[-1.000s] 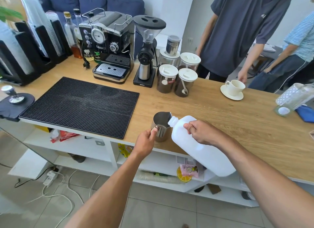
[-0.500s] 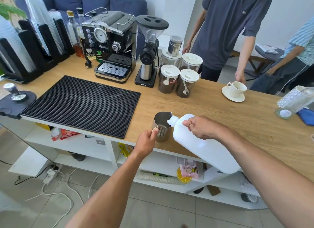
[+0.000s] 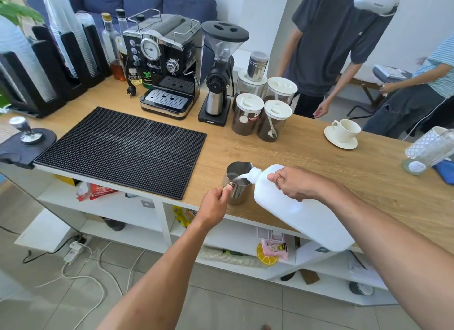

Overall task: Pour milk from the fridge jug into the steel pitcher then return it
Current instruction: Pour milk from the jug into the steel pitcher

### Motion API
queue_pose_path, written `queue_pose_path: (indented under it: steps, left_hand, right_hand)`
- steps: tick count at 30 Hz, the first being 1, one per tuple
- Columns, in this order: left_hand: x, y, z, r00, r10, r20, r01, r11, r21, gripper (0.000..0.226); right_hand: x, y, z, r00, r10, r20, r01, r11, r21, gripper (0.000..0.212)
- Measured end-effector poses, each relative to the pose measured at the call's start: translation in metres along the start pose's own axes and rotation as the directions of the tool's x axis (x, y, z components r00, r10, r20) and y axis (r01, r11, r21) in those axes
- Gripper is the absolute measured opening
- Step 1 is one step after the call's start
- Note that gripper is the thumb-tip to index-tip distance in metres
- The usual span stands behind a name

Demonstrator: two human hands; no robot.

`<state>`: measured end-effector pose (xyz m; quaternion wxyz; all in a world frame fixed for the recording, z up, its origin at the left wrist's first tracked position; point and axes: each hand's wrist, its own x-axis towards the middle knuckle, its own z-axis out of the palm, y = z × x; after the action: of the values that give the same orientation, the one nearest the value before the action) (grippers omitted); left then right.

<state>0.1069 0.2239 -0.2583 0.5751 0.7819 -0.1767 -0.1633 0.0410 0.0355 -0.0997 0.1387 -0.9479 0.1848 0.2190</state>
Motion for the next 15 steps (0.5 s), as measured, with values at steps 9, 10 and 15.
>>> queue_pose_path:
  steps: [9, 10, 15]
  left_hand:
    - [-0.0009, 0.0018, 0.0004, 1.000, 0.001, 0.002, -0.001, 1.000, -0.006, 0.040]
    - [-0.0011, 0.0023, 0.0005, 1.000, 0.004, 0.003, -0.004, 1.000, -0.007, 0.040]
    - [-0.0007, 0.0042, 0.0007, 1.000, 0.013, 0.002, -0.013, 1.000, -0.010, 0.040]
  right_hand:
    - [0.0016, -0.0019, -0.0007, 1.000, 0.009, 0.021, -0.009, 1.000, 0.001, 0.048]
    - [0.0013, -0.0019, -0.0008, 1.000, 0.008, 0.023, -0.008, 1.000, 0.000, 0.048]
    - [0.0008, -0.0034, -0.0032, 1.000, 0.006, 0.027, -0.006, 1.000, -0.013, 0.047]
